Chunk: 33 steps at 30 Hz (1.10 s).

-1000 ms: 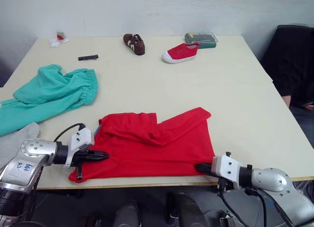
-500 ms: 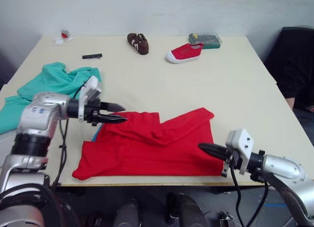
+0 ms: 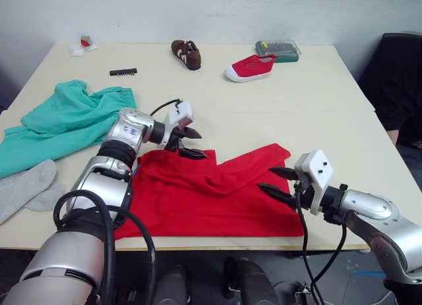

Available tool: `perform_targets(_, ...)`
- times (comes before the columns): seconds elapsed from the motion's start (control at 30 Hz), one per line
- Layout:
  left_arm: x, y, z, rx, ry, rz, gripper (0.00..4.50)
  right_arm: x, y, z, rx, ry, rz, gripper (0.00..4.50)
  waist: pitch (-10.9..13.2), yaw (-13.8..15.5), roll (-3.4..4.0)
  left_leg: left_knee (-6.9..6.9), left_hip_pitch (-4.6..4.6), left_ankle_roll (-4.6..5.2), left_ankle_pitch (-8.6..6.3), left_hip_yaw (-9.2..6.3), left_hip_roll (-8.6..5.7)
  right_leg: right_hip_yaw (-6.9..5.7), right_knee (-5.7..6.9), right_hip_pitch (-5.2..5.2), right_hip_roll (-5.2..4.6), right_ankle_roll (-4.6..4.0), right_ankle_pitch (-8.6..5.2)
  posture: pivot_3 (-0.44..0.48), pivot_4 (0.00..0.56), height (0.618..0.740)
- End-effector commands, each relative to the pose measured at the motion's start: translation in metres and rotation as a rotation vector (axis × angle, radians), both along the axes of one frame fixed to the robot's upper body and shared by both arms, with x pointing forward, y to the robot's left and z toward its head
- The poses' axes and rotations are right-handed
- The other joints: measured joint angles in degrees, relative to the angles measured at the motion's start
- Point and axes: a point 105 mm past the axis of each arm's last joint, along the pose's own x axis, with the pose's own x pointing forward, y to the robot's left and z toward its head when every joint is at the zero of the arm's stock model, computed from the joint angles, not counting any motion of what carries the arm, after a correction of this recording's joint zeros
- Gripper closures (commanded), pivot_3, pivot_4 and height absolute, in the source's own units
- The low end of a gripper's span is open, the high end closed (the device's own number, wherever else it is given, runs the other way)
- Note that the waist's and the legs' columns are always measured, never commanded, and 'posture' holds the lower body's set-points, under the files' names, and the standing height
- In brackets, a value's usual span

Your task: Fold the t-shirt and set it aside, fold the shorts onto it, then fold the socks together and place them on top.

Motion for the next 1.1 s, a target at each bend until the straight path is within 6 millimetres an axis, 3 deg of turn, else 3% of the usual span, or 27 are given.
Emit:
perform_targets(0.03,0.005,-0.011,0.003,0.040,-0.054,-0.009,0.00,-0.004,-0.001,0.010,-0.007,-0.047,-0.030,1.62,0.0,0.1,0.00,0.00,0.00,0.00,0.00,-0.01,0.00,0.00,0.00,0.00,0.00,0.00,0.00,0.000,0.150,0.740)
perform_targets(0.2,0.004,-0.020,-0.014,0.106,-0.063,-0.016,0.00,-0.008,-0.005,0.012,0.014,-0.052,-0.085,1.62,0.0,0.1,-0.01,0.01,-0.01,0.20,-0.11,-0.04,0.01,0.01,0.03,0.01,-0.03,0.00,0.00,0.000,0.150,0.740)
perform_targets(0.47,0.009,-0.026,-0.023,0.144,-0.079,0.035,2.45,-0.009,-0.016,0.010,-0.007,-0.054,-0.174,1.58,0.0,0.1,-0.02,0.03,0.04,0.33,-0.13,-0.11,-0.05,0.02,0.07,0.09,-0.07,0.09,0.06,0.000,0.150,0.740)
perform_targets(0.57,0.009,-0.026,-0.022,0.143,-0.077,0.032,3.42,0.000,-0.026,0.008,-0.042,-0.054,-0.215,1.58,0.0,0.1,-0.02,0.04,0.04,0.36,-0.11,-0.11,-0.07,0.02,0.08,0.09,-0.06,0.11,0.07,0.000,0.150,0.740)
perform_targets(0.67,0.009,-0.027,-0.021,0.113,-0.066,0.038,4.42,0.022,-0.041,0.008,-0.091,-0.072,-0.303,1.58,0.0,0.1,-0.02,0.04,0.06,0.38,-0.09,-0.09,-0.07,0.01,0.09,0.10,-0.05,0.11,0.09,0.000,0.150,0.740)
perform_targets(0.9,0.013,-0.018,-0.010,0.041,-0.078,0.083,4.47,0.067,-0.077,-0.003,-0.611,-0.241,-0.272,1.58,0.0,-0.2,-0.02,0.06,0.06,0.41,-0.06,-0.02,-0.08,0.03,0.12,0.05,-0.03,0.09,0.11,0.000,0.150,0.740)
perform_targets(1.1,0.024,0.006,0.015,-0.074,-0.093,0.201,4.47,0.084,-0.085,-0.010,-0.888,-0.353,-0.091,1.58,0.0,-1.4,-0.03,0.03,0.03,0.03,0.15,0.11,-0.05,-0.01,0.08,-0.01,-0.01,0.11,0.10,0.000,0.150,0.740)
